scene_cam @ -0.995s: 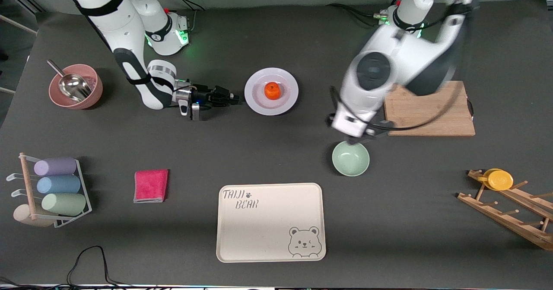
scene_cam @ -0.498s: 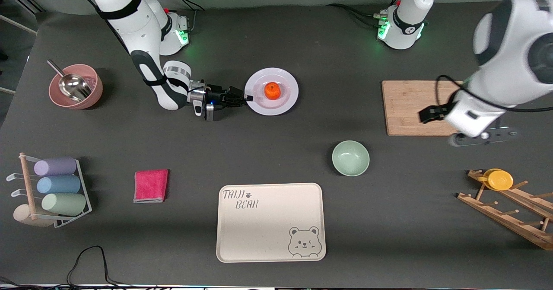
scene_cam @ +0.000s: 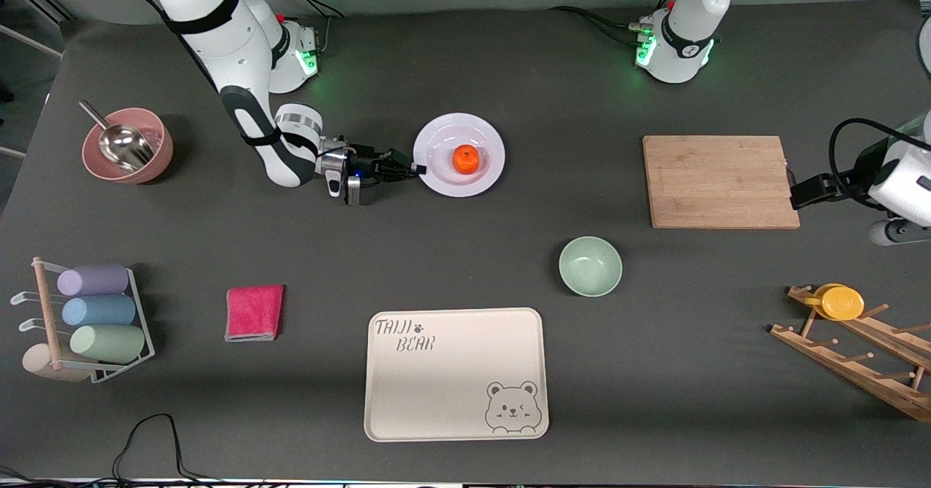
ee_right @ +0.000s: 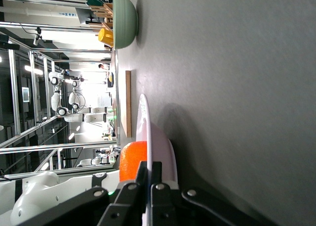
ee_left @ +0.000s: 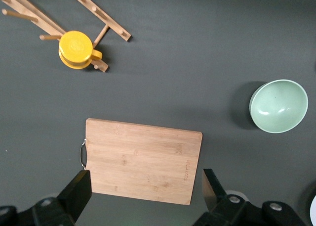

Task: Place orange and plate with both arms
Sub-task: 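Raise the left gripper back to its side while the right gripper holds the plate, then slide the plate with the right gripper onto the bear tray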

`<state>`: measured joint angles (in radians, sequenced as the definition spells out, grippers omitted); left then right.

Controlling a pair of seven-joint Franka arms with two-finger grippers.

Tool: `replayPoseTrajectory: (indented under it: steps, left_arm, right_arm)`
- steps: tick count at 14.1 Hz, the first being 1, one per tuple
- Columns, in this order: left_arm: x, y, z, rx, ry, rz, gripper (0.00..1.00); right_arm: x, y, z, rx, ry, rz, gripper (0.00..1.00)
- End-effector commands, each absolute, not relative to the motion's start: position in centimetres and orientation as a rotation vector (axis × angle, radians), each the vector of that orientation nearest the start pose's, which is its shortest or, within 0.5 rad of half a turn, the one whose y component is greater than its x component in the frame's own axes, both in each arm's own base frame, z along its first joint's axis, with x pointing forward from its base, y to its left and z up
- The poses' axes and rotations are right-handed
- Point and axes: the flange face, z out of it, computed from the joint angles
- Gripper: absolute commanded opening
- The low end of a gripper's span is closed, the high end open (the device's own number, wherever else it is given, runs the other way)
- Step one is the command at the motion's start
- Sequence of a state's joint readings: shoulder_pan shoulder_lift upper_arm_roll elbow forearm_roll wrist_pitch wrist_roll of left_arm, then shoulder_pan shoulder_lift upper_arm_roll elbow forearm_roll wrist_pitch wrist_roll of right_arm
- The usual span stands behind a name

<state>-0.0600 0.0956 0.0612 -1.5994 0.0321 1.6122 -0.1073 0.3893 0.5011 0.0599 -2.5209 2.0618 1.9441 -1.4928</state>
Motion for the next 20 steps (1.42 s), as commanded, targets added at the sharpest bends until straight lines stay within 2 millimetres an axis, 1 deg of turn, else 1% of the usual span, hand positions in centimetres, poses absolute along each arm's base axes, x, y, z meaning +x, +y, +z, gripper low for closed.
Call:
replayPoseTrajectory:
  steps: [1, 3, 4, 6, 7, 8, 9, 10, 12, 14, 16, 18, 20]
  left_arm:
    - [58.2, -0.6, 57.8, -3.096, -0.118, 0.099, 1.00]
    - [58.0, -0.9, 57.7, -3.094, -0.121, 0.127, 1.00]
    - [58.1, -0.9, 57.8, -3.094, -0.121, 0.122, 1.00]
    - [58.1, -0.9, 57.9, -3.091, -0.114, 0.119, 1.00]
    - [58.0, -1.4, 58.1, -3.092, -0.103, 0.119, 1.00]
    - [57.9, -1.9, 58.2, -3.086, -0.093, 0.125, 1.00]
    - [57.8, -2.3, 58.0, -3.076, -0.081, 0.151, 1.00]
    - [57.7, -2.6, 58.1, -3.071, -0.074, 0.150, 1.00]
    - [57.6, -2.7, 58.2, -3.071, -0.069, 0.150, 1.00]
    - [57.6, -2.8, 58.2, -3.071, -0.069, 0.150, 1.00]
    - [57.7, -2.9, 58.1, -3.071, -0.069, 0.152, 1.00]
    - [57.4, -2.9, 58.3, -3.073, -0.070, 0.165, 1.00]
    - [57.2, -2.8, 58.5, -3.071, -0.074, 0.191, 1.00]
  right_arm:
    - [35.7, 22.7, 11.9, -1.818, 0.104, -0.127, 0.00]
    - [36.9, 23.0, 14.8, -1.791, 0.095, -0.117, 0.00]
    - [37.7, 22.7, 16.3, -1.780, 0.098, -0.117, 0.00]
    - [38.9, 22.9, 20.3, -1.756, 0.078, -0.096, 0.00]
    - [39.5, 22.8, 22.0, -1.749, 0.083, -0.095, 0.00]
    - [40.3, 23.0, 23.0, -1.738, 0.081, -0.102, 0.00]
    - [41.2, 23.2, 23.4, -1.732, 0.078, -0.113, 0.00]
    - [42.5, 23.6, 23.5, -1.727, 0.074, -0.123, 0.00]
    - [46.2, 23.9, 21.9, -1.721, 0.087, -0.139, 0.00]
    - [51.0, 24.4, 20.8, -1.707, 0.098, -0.152, 0.00]
    - [55.8, 25.1, 20.2, -1.682, 0.139, -0.143, 0.00]
    - [61.5, 24.3, 19.7, -1.691, 0.142, -0.153, 0.00]
    - [66.8, 23.5, 19.8, -1.723, 0.128, -0.148, 0.00]
